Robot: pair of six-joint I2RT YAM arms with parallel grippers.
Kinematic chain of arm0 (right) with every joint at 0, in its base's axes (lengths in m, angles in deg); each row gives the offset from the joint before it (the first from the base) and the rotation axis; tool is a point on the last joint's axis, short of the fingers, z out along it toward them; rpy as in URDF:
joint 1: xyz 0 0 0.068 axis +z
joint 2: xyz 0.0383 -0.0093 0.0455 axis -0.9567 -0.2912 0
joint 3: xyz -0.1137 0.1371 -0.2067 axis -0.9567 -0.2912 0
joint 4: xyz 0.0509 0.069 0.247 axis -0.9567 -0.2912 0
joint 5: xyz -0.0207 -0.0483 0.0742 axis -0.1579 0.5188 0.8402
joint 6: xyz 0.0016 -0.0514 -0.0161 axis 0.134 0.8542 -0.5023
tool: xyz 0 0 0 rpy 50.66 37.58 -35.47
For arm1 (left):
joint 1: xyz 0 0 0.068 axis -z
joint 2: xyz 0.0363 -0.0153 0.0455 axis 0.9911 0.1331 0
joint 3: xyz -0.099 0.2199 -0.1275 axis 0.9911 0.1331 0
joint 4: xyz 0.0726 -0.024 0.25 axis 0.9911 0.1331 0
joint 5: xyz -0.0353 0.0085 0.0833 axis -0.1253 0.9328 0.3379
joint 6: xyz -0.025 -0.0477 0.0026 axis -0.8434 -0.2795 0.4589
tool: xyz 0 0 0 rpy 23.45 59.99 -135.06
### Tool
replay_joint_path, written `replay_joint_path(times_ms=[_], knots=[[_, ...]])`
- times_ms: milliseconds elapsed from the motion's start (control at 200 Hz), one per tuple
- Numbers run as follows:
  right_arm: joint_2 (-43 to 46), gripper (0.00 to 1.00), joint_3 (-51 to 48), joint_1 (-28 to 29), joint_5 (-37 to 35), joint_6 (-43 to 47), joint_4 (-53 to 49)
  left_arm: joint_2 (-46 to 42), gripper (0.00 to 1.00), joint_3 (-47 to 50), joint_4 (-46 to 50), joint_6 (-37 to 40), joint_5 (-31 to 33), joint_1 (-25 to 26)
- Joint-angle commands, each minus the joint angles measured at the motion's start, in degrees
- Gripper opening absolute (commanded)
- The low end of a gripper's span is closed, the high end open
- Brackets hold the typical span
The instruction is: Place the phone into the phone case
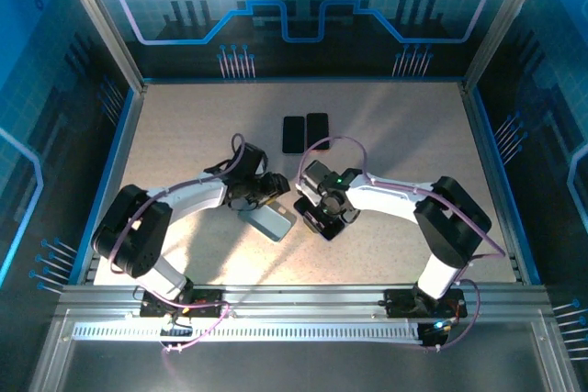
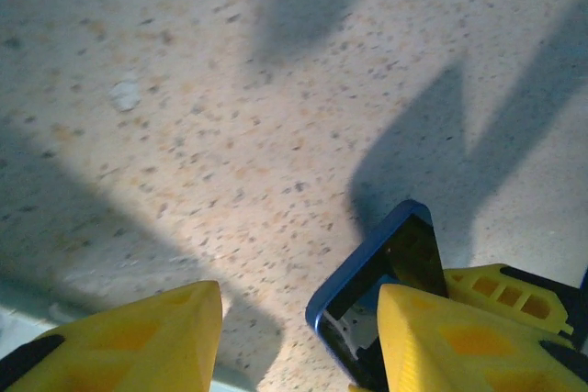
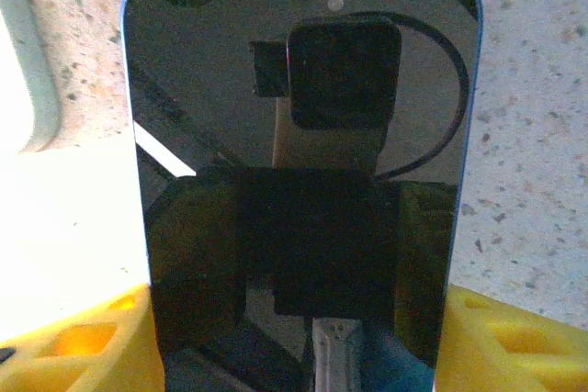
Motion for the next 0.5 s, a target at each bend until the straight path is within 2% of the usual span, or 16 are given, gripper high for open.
replay_joint_path(times_ms=[0,285,495], knots=[[2.9,0.60,1.7,-1.2,4.0,0.4,-1.4,1.7,0.50,-2.1,-2.8,-0.2,-3.7,-0.2],[4.1,0.60,3.0,-4.0,9.4,-1.3,-1.2,3.6,0.54,-1.6,-9.5,-1.5,-8.4,-0.2],[4.9,0.61,3.6,-5.9,11.8,-1.8,-1.2,4.6,0.51,-1.1,-11.7,-2.0,-11.2,-0.1]])
